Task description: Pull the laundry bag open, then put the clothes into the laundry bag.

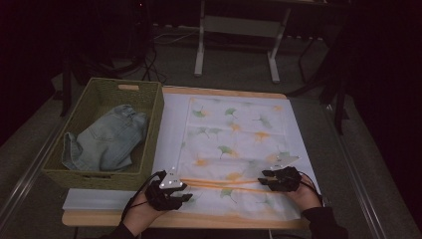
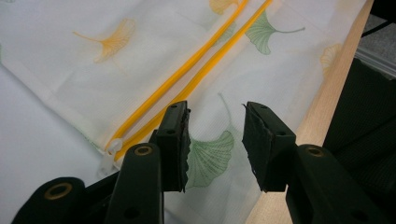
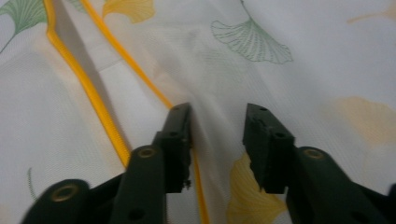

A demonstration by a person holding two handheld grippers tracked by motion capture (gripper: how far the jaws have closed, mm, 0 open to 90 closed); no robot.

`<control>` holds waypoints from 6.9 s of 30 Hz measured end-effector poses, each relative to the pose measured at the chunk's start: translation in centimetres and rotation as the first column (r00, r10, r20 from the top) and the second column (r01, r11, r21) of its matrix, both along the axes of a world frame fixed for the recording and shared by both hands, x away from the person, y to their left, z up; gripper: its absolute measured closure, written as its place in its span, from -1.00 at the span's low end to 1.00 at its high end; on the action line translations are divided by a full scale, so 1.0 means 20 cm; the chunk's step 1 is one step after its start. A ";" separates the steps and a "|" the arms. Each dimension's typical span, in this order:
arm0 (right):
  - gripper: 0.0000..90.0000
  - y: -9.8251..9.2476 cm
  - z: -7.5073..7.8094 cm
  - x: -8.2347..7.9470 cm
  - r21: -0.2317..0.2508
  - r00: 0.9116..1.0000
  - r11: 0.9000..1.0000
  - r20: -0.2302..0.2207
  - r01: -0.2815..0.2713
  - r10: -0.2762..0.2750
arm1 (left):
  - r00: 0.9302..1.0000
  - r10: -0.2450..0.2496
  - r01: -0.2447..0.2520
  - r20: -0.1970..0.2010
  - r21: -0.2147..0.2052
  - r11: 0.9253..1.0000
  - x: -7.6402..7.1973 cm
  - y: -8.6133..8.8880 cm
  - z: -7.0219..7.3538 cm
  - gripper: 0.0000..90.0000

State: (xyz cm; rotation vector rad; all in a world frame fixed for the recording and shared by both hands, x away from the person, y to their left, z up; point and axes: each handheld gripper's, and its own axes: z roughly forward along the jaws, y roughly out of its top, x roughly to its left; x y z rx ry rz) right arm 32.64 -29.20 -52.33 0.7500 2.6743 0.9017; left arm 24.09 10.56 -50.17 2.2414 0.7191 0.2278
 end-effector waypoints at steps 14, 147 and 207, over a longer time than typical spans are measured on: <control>0.99 0.02 0.08 0.00 -0.020 1.000 1.000 -0.006 0.021 -0.021 | 1.000 -0.007 0.007 0.014 -0.003 1.000 -0.01 0.00 0.01 0.31; 0.99 0.01 0.31 -0.04 0.096 0.995 0.992 0.040 0.082 -0.086 | 0.944 0.281 -0.168 -0.175 0.479 0.862 0.78 1.00 0.08 0.69; 0.99 0.03 0.42 -0.02 0.115 0.992 0.991 0.091 0.071 -0.082 | 0.955 0.159 -0.083 0.252 -0.286 0.954 0.34 0.99 0.98 0.74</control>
